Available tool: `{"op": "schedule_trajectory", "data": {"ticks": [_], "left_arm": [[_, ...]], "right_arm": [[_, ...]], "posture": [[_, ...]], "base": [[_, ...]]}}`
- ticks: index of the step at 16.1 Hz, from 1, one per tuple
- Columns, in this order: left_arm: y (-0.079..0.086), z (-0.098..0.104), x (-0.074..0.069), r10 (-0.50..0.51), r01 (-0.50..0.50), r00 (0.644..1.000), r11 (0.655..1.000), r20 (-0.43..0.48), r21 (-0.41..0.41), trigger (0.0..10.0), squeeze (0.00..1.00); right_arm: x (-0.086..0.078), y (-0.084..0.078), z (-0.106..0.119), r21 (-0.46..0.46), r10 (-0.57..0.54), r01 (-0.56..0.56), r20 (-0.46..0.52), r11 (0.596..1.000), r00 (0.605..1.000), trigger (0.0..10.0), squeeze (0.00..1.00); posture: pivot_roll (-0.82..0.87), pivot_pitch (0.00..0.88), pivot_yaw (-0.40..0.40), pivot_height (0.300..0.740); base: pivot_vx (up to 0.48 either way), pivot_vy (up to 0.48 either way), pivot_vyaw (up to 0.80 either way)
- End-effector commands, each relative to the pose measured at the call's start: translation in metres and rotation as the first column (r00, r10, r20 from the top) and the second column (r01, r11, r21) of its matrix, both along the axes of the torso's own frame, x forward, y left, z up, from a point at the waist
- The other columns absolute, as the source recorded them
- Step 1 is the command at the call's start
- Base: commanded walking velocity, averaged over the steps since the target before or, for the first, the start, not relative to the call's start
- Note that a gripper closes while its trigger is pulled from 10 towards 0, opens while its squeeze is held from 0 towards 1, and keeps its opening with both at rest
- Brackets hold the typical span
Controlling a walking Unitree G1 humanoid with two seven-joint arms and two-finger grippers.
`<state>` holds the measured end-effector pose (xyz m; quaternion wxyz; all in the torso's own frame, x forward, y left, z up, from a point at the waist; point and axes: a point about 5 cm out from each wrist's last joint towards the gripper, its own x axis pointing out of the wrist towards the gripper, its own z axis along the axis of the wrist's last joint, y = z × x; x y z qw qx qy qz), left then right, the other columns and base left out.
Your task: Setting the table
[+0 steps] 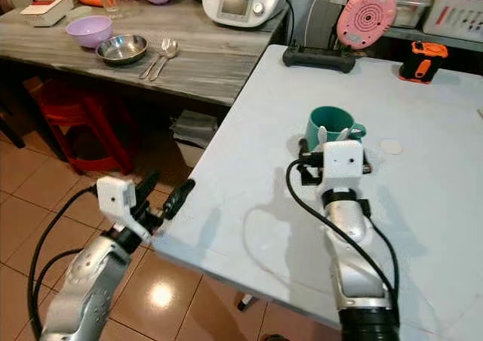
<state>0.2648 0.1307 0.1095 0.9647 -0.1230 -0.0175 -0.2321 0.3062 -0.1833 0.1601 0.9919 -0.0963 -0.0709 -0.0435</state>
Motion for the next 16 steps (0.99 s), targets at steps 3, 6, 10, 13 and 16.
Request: {"op": "schedule_trajectory", "data": {"ticks": [3, 6, 10, 13, 16], "left_arm": [[-0.012, 0.005, -0.009, -0.137, 0.137, 0.991, 0.990, -0.005, -0.028, 10.0, 0.00], [-0.017, 0.009, -0.011, -0.182, 0.182, 0.983, 0.982, 0.009, -0.040, 10.0, 0.00], [-0.019, 0.014, -0.013, -0.219, 0.220, 0.976, 0.975, 0.016, -0.021, 10.0, 0.00], [-0.018, 0.011, -0.012, -0.214, 0.214, 0.977, 0.977, 0.010, 0.020, 10.0, 0.00], [-0.019, 0.010, -0.012, -0.210, 0.210, 0.978, 0.977, 0.005, 0.025, 10.0, 0.00]], "right_arm": [[0.011, -0.016, 0.013, -0.031, -0.027, 0.028, 0.028, 0.999, 0.999, 10.0, 0.00], [0.016, -0.028, 0.023, -0.053, -0.064, 0.067, 0.058, 0.996, 0.996, 10.0, 0.00], [0.017, -0.043, 0.031, -0.060, -0.118, 0.124, 0.095, 0.990, 0.988, 10.0, 0.00], [0.020, -0.054, 0.032, -0.060, -0.162, 0.168, 0.094, 0.984, 0.982, 10.0, 0.00], [0.023, -0.056, 0.029, -0.029, -0.176, 0.178, 0.058, 0.984, 0.983, 10.0, 0.00]], "posture": [[-0.07, 0.121, 0.039, 0.740], [-0.08, 0.127, 0.041, 0.740], [-0.08, 0.133, 0.047, 0.740], [-0.08, 0.135, 0.050, 0.740], [-0.07, 0.134, 0.051, 0.740]], "base": [[0.000, 0.000, 0.00], [0.000, 0.000, 0.00], [0.000, 0.000, 0.00], [0.000, 0.000, 0.00], [0.000, 0.000, 0.00]]}}
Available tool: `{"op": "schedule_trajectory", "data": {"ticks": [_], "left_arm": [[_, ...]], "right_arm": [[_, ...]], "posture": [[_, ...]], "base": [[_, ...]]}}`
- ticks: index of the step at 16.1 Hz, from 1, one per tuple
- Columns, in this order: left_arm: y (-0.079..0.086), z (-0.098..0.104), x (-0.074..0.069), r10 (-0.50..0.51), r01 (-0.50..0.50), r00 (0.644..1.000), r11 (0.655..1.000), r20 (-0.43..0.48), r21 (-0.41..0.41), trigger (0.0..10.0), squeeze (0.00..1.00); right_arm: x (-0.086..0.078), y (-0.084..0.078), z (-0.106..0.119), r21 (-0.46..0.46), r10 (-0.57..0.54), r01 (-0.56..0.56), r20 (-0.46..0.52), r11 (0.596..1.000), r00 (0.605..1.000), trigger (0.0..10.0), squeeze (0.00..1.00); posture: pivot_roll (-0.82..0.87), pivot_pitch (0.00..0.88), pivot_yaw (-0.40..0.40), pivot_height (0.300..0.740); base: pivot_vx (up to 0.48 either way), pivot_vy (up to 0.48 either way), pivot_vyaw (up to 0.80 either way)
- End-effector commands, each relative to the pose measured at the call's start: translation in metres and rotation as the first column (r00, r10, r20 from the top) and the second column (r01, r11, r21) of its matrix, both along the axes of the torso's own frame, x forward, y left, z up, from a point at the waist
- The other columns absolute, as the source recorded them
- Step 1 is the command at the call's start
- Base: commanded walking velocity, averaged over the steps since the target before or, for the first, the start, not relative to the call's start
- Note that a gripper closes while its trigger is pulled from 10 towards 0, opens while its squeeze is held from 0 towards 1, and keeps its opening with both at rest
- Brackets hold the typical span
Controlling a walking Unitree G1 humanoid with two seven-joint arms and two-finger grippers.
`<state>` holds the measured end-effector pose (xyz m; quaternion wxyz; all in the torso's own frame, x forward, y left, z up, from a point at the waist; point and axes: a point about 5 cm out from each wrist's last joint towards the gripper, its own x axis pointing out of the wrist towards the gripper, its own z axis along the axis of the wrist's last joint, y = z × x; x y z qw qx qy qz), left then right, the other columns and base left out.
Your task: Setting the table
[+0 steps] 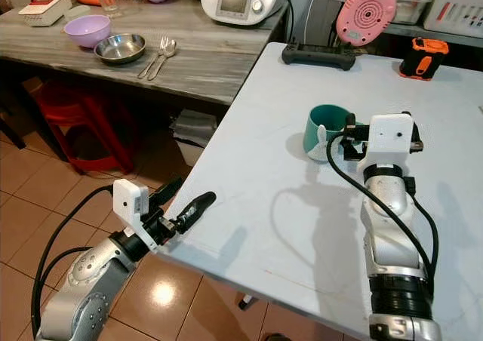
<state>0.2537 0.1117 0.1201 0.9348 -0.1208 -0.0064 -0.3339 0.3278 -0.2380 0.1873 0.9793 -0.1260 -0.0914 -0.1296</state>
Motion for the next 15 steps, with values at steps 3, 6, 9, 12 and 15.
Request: {"op": "schedule_trajectory", "data": {"ticks": [3, 6, 9, 12, 15], "left_arm": [[0.000, 0.000, 0.000, 0.009, -0.009, 1.000, 1.000, 0.005, 0.020, 10.0, 0.00], [0.002, 0.000, 0.003, 0.024, -0.024, 1.000, 0.999, 0.010, 0.028, 10.0, 0.00], [0.003, 0.000, 0.004, 0.034, -0.035, 0.999, 0.999, 0.013, 0.035, 10.0, 0.00], [0.002, -0.002, 0.005, 0.040, -0.040, 0.999, 0.998, 0.012, 0.038, 10.0, 0.00], [0.002, -0.003, 0.005, 0.046, -0.046, 0.999, 0.998, 0.010, 0.040, 10.0, 0.00]], "right_arm": [[0.004, -0.001, -0.002, 0.052, -0.008, 0.009, -0.021, 0.999, 1.000, 10.0, 0.00], [0.009, 0.002, -0.004, 0.115, -0.005, 0.009, -0.036, 0.993, 0.999, 10.0, 0.00], [0.014, 0.007, -0.007, 0.173, 0.024, -0.015, -0.049, 0.985, 0.999, 10.0, 0.00], [0.017, 0.020, -0.007, 0.213, 0.079, -0.067, -0.049, 0.975, 0.996, 10.0, 0.00], [0.018, 0.025, -0.011, 0.276, 0.113, -0.094, -0.054, 0.957, 0.992, 10.0, 0.00]], "posture": [[-0.07, 0.134, 0.051, 0.740], [-0.07, 0.128, 0.049, 0.740], [-0.07, 0.124, 0.047, 0.740], [-0.07, 0.125, 0.045, 0.740], [-0.07, 0.127, 0.046, 0.740]], "base": [[0.000, 0.000, 0.00], [0.000, 0.000, 0.00], [0.000, 0.000, 0.00], [0.000, 0.000, 0.00], [0.000, 0.000, 0.00]]}}
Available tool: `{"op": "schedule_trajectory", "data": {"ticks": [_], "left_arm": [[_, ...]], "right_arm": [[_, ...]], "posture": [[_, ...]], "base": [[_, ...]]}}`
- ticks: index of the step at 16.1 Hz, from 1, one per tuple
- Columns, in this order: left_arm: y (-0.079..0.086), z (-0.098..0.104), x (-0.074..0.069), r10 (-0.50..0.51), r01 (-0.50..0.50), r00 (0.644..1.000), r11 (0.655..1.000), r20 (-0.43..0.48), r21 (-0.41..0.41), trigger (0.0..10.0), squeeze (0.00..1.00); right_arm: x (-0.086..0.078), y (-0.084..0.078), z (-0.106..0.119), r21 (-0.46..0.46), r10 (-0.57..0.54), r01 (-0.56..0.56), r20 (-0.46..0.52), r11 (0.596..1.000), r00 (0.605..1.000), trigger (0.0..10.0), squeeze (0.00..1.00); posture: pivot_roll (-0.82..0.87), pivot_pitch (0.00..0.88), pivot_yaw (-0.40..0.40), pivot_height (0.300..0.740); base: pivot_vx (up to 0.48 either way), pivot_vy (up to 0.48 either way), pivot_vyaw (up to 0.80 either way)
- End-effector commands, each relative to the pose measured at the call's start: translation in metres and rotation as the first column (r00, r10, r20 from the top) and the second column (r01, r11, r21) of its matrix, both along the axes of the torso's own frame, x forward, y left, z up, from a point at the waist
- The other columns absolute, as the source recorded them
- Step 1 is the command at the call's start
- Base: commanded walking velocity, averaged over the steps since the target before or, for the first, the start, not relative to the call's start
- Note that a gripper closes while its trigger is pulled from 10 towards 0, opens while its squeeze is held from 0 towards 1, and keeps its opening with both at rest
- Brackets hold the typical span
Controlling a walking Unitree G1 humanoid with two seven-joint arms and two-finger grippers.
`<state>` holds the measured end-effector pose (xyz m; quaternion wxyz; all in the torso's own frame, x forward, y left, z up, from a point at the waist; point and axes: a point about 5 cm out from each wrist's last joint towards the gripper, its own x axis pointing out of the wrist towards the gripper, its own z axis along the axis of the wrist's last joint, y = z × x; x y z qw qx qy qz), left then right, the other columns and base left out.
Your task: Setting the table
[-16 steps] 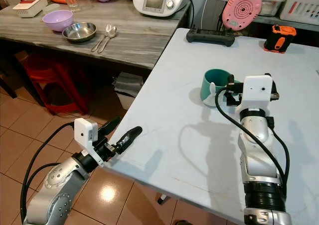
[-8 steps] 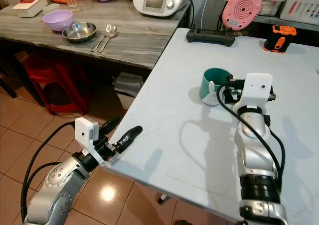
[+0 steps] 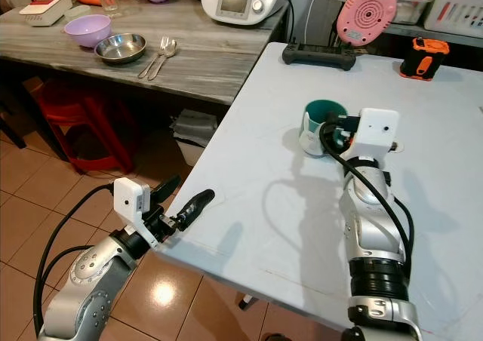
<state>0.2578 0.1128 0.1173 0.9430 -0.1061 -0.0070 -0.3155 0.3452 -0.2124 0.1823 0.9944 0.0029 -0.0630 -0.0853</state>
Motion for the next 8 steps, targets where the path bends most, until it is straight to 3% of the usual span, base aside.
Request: {"op": "schedule_trajectory", "data": {"ticks": [1, 6, 8], "left_arm": [[0.001, 0.000, 0.001, 0.008, -0.008, 1.000, 1.000, 0.002, 0.013, 10.0, 0.00], [0.000, 0.000, 0.003, 0.014, -0.014, 1.000, 1.000, 0.007, 0.013, 10.0, 0.00], [0.001, 0.000, 0.003, 0.019, -0.019, 1.000, 1.000, 0.008, 0.013, 10.0, 0.00]], "right_arm": [[0.001, 0.001, -0.007, 0.033, 0.014, -0.013, -0.042, 0.999, 0.999, 10.0, 0.00], [0.002, 0.008, -0.004, 0.035, 0.049, -0.048, -0.026, 0.998, 0.998, 10.0, 0.00], [-0.002, 0.012, 0.006, -0.012, 0.070, -0.070, 0.052, 0.997, 0.996, 10.0, 0.00]], "posture": [[-0.07, 0.129, 0.046, 0.740], [-0.07, 0.131, 0.045, 0.740], [-0.07, 0.131, 0.045, 0.740]], "base": [[0.000, 0.000, 0.00], [0.000, 0.000, 0.00], [0.000, 0.000, 0.00]]}}
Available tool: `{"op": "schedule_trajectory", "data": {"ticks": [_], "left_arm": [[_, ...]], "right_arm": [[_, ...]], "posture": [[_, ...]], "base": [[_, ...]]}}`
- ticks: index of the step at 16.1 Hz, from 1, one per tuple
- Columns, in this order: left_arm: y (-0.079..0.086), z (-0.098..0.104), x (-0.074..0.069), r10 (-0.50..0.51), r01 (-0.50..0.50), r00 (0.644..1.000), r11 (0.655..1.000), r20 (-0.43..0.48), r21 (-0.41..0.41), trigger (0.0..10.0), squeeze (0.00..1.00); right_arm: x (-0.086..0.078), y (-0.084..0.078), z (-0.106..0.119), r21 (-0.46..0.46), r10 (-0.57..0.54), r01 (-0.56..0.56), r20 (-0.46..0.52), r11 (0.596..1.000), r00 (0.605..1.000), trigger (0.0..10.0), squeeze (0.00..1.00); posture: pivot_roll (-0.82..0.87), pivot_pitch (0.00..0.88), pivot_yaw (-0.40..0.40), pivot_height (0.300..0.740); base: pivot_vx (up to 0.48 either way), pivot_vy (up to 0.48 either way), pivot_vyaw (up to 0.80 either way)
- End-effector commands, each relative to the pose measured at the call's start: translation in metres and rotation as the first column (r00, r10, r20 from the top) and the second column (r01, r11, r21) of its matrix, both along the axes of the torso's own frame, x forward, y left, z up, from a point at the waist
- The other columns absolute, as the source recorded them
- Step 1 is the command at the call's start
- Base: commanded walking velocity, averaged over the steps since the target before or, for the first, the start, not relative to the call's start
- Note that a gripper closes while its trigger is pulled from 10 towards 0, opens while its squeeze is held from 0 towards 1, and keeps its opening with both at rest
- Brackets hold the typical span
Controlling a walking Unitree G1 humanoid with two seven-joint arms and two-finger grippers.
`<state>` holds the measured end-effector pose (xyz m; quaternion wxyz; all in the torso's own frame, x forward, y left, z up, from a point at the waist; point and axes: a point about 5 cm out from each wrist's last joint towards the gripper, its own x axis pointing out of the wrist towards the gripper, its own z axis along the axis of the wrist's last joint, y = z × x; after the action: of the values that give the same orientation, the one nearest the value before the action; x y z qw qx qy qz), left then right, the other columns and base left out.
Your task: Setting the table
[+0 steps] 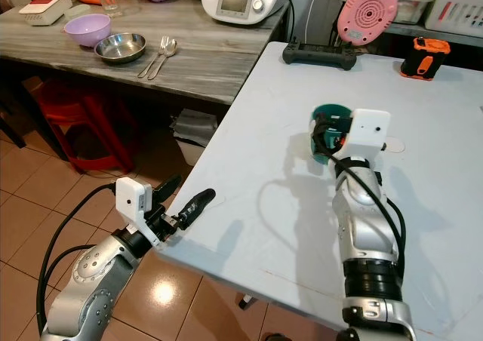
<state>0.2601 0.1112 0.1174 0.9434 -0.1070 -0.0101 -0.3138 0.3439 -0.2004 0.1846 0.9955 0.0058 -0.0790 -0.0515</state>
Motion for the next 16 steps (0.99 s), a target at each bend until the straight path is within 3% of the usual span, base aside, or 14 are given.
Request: {"op": "schedule_trajectory", "data": {"ticks": [1, 6, 10, 13, 16], "left_arm": [[0.003, 0.000, 0.001, 0.016, -0.016, 1.000, 1.000, 0.004, 0.015, 10.0, 0.00], [0.004, 0.000, -0.002, -0.018, 0.018, 1.000, 1.000, 0.002, -0.001, 10.0, 0.00], [0.006, -0.001, -0.003, -0.046, 0.046, 0.999, 0.999, -0.004, 0.005, 10.0, 0.00], [0.003, -0.001, -0.004, -0.081, 0.081, 0.997, 0.997, -0.016, -0.013, 10.0, 0.00], [-0.004, 0.001, -0.011, -0.180, 0.176, 0.983, 0.980, -0.041, -0.091, 10.0, 0.00]], "right_arm": [[-0.004, 0.002, 0.007, -0.016, 0.011, -0.011, 0.042, 1.000, 0.999, 10.0, 0.00], [-0.020, 0.015, 0.007, -0.066, 0.027, -0.022, 0.084, 0.998, 0.996, 10.0, 0.00], [-0.040, 0.033, -0.016, -0.053, 0.001, 0.000, 0.012, 0.999, 1.000, 10.0, 0.00], [-0.044, 0.033, -0.026, -0.058, -0.031, 0.030, -0.027, 0.998, 0.999, 10.0, 0.00], [-0.042, 0.023, -0.028, -0.082, -0.074, 0.071, -0.031, 0.994, 0.997, 10.0, 0.00]], "posture": [[-0.07, 0.131, 0.045, 0.740], [-0.08, 0.126, 0.042, 0.740], [-0.08, 0.122, 0.044, 0.740], [-0.08, 0.116, 0.047, 0.740], [-0.08, 0.115, 0.045, 0.740]], "base": [[0.000, 0.000, 0.00], [0.000, 0.000, 0.00], [0.000, 0.000, 0.00], [0.000, 0.000, 0.00], [0.000, 0.000, 0.00]]}}
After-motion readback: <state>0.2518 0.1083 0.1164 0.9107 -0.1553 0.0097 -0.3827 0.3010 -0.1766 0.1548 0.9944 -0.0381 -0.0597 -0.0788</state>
